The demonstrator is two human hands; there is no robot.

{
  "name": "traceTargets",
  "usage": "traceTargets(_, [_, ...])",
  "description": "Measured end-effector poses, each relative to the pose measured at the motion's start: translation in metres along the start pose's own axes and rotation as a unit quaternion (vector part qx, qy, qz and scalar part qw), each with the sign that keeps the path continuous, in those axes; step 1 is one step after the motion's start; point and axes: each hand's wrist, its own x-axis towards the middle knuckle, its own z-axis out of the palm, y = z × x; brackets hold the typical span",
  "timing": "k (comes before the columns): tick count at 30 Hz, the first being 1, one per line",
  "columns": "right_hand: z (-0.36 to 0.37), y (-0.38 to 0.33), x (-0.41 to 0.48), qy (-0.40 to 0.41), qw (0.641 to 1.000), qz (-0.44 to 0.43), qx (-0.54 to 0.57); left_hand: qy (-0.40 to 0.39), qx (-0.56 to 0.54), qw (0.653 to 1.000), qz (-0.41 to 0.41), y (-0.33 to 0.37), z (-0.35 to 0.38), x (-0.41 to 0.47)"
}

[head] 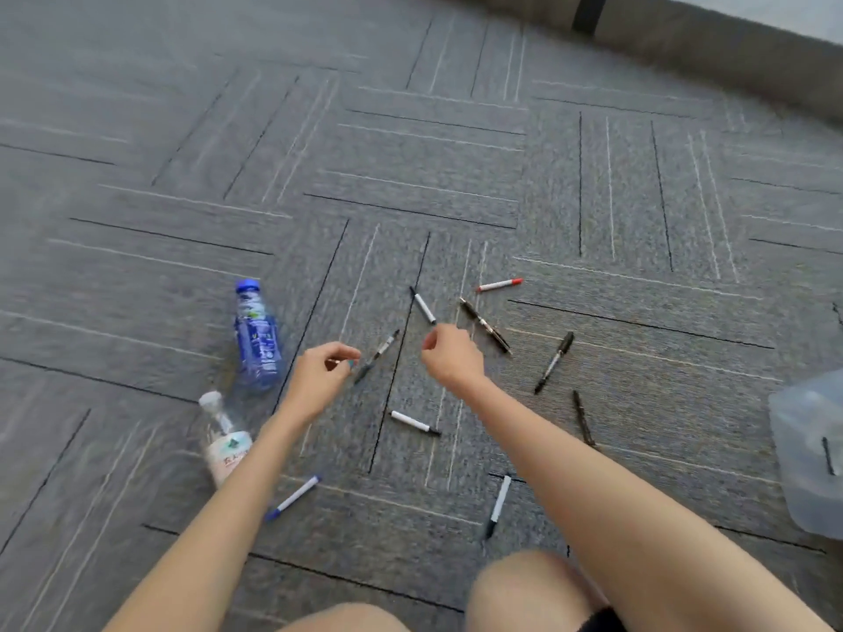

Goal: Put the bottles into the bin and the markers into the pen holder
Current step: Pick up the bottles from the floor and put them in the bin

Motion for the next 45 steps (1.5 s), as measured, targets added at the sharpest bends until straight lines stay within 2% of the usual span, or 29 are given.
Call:
traceTargets(3, [0.028, -0.026, 0.001, -0.037, 0.999, -0.034, -0.016, 0.074, 0.005, 0.996, -0.045, -0.028, -0.024, -0.02])
traceTargets(5, [0.047, -0.041, 0.001, -0.066, 0.996, -0.057, -0.033, 0.153, 0.015, 0.986, -0.061, -0.048, -0.038, -0.033])
traceTargets(7, [0.067, -0.057, 0.0, -0.088, 0.992, -0.077, -0.048, 0.238, 0.064, 0.966, -0.079, -0.073, -0.05, -0.046])
traceTargets(9, [0.086, -0.071, 0.001, -0.098, 0.989, -0.097, -0.061, 0.285, 0.137, 0.94, -0.129, -0.097, -0.057, -0.058])
traceTargets(11, [0.104, -0.085, 0.002, -0.105, 0.985, -0.115, -0.077, 0.281, 0.152, 0.93, -0.183, -0.115, -0.058, -0.068])
traceTargets(14, [0.13, -0.101, 0.006, -0.12, 0.978, -0.14, -0.096, 0.229, 0.105, 0.933, -0.256, -0.133, -0.051, -0.076])
traceTargets(18, [0.157, -0.115, 0.015, -0.126, 0.971, -0.161, -0.122, 0.173, 0.066, 0.936, -0.299, -0.144, -0.036, -0.076])
traceTargets(21, [0.17, -0.123, 0.021, -0.125, 0.969, -0.169, -0.131, 0.217, 0.128, 0.925, -0.285, -0.146, -0.035, -0.074])
traceTargets(24, [0.179, -0.134, 0.026, -0.11, 0.976, -0.154, -0.108, 0.254, 0.12, 0.924, -0.261, -0.147, -0.048, -0.069])
traceTargets(36, [0.214, -0.191, 0.066, 0.005, 0.994, -0.103, -0.031, 0.293, 0.139, 0.922, -0.214, -0.158, -0.137, -0.027])
traceTargets(42, [0.236, -0.187, 0.076, -0.058, 0.996, -0.061, -0.032, 0.298, 0.143, 0.919, -0.214, -0.165, -0.157, -0.023])
traceTargets(45, [0.244, -0.184, 0.075, -0.038, 0.994, -0.073, -0.072, 0.304, 0.153, 0.918, -0.203, -0.165, -0.163, -0.024])
